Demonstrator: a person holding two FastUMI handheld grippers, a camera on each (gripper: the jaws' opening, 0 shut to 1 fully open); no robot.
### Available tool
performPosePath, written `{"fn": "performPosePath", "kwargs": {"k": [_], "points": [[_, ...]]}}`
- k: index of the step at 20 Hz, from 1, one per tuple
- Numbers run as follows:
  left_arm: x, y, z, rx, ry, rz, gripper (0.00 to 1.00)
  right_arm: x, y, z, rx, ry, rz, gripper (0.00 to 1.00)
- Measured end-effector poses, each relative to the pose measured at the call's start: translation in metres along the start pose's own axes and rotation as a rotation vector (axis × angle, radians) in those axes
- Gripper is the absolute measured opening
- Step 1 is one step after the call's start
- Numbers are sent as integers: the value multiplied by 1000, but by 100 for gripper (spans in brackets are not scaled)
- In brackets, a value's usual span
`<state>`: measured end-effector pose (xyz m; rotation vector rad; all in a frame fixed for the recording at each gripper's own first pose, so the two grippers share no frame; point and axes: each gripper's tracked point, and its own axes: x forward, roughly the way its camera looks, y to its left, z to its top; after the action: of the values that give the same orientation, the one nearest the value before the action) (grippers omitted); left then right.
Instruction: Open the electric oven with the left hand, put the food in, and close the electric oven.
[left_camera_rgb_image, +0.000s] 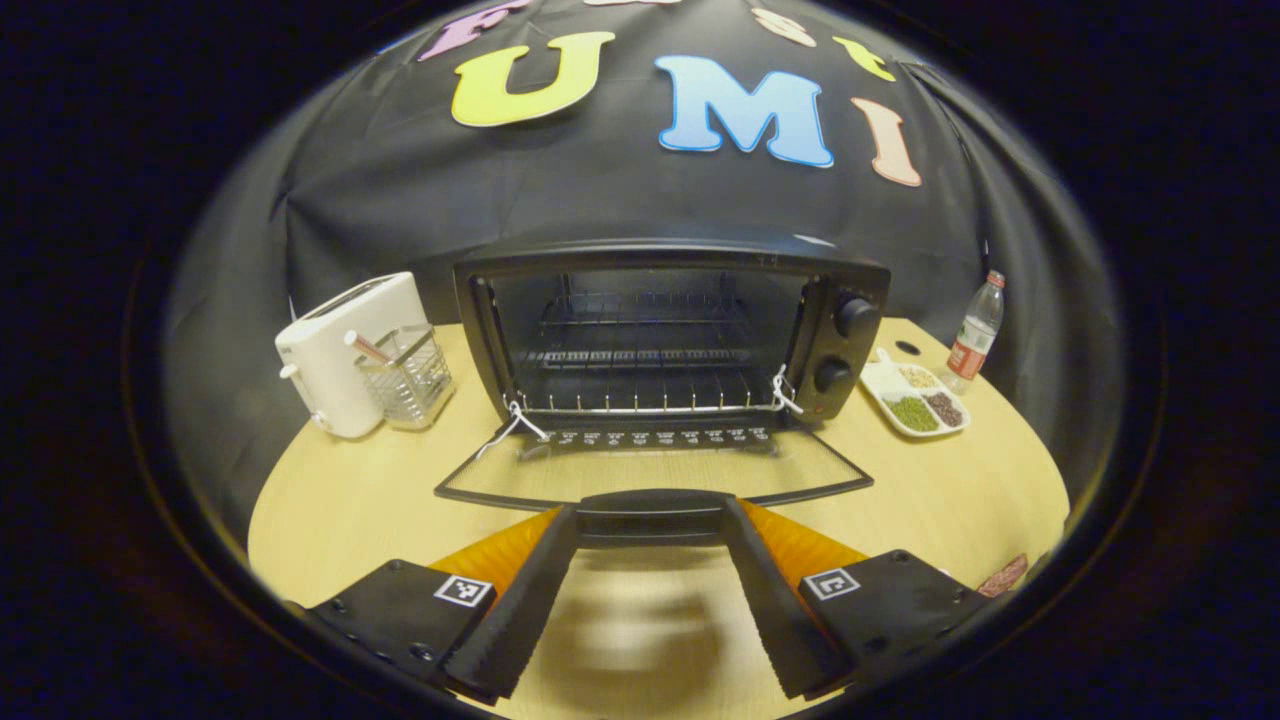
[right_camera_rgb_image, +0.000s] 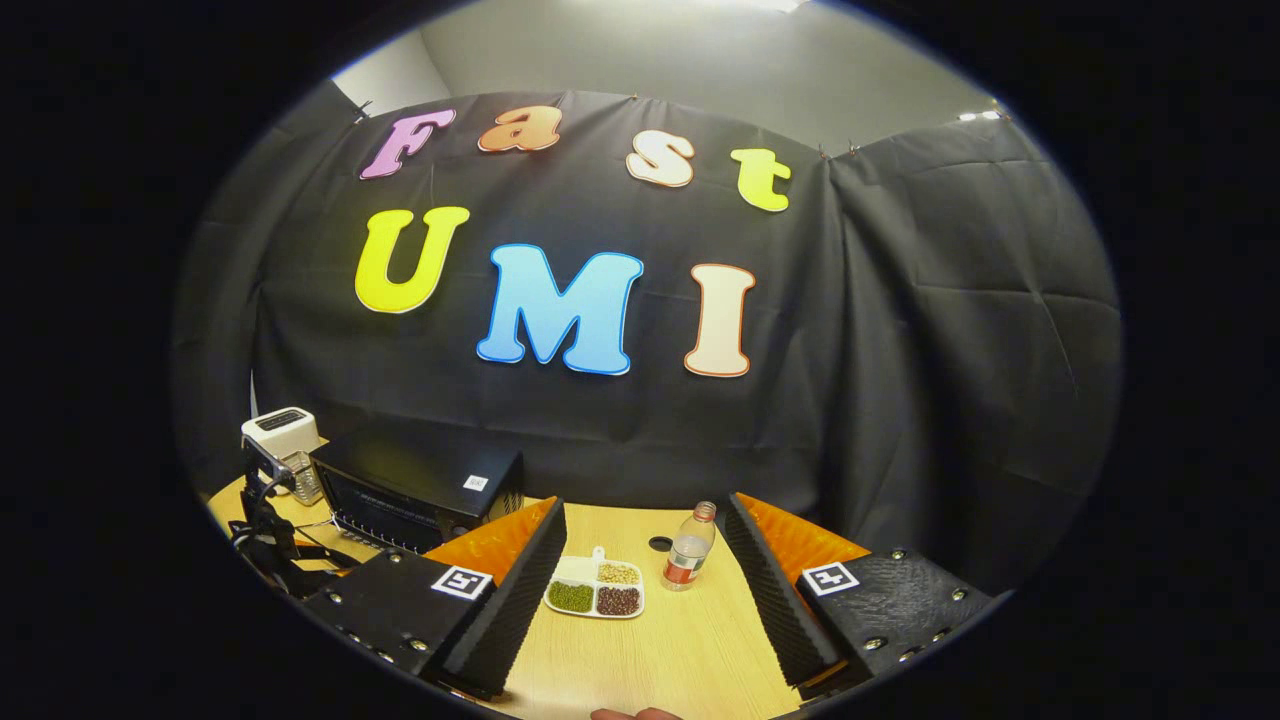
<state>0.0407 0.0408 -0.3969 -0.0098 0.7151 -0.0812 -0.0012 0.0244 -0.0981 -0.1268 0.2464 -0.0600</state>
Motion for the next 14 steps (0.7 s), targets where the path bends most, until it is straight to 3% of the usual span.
{"fn": "performPosePath", "kwargs": {"k": [7, 14], "points": [[-3, -1, -12, -10, 13, -18, 97, 1, 14, -40, 7, 101, 52, 97], [-63, 17, 44, -92, -145, 13, 99, -3, 65, -127, 114, 365, 277, 97]]}}
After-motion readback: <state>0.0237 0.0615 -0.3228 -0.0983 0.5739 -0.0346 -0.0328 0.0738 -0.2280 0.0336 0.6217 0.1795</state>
